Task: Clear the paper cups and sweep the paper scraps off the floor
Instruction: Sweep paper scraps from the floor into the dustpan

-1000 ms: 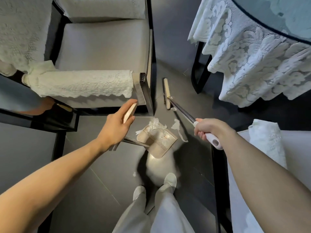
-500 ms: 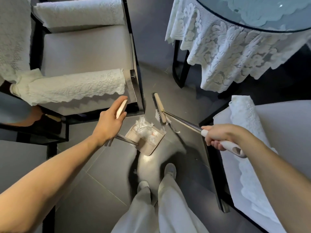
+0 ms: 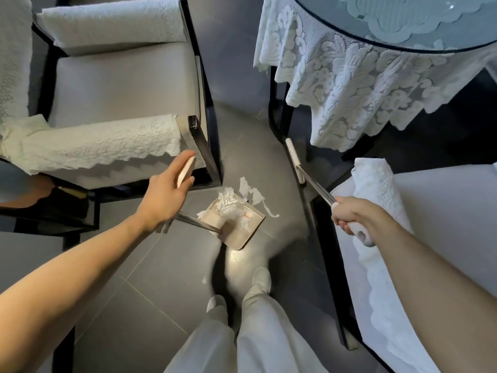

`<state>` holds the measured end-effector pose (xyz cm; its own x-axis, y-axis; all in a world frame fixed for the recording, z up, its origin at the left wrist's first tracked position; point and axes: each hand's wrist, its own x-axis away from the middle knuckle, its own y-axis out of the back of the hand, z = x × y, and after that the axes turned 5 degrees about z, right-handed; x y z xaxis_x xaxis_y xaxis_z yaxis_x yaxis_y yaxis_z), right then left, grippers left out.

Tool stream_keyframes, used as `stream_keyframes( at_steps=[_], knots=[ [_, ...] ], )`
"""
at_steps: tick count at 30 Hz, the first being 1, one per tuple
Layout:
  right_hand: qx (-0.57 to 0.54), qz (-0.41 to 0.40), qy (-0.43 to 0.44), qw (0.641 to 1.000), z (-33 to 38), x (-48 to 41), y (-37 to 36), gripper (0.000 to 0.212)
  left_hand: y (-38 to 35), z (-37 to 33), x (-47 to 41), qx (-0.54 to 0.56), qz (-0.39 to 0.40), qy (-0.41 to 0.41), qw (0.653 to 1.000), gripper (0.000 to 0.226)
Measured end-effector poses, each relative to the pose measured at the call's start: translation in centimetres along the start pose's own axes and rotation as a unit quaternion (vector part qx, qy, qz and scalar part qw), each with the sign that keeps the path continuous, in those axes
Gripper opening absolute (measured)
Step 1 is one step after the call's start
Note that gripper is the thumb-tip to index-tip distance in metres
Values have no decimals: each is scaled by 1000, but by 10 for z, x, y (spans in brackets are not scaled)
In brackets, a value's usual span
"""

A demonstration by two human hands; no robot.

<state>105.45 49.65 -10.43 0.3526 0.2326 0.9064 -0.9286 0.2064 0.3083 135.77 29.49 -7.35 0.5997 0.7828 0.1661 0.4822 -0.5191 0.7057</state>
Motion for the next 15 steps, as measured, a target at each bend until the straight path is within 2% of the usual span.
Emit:
stream_keyframes(
  at_steps=[8, 15],
  knots=[
    [5, 85, -28, 996, -19, -38, -40, 74, -18, 3, 11, 2, 6, 23, 1000, 50],
    [-8, 126, -38, 991, -59, 4, -88, 71, -14, 18, 62, 12, 5, 18, 1000, 49]
  ],
)
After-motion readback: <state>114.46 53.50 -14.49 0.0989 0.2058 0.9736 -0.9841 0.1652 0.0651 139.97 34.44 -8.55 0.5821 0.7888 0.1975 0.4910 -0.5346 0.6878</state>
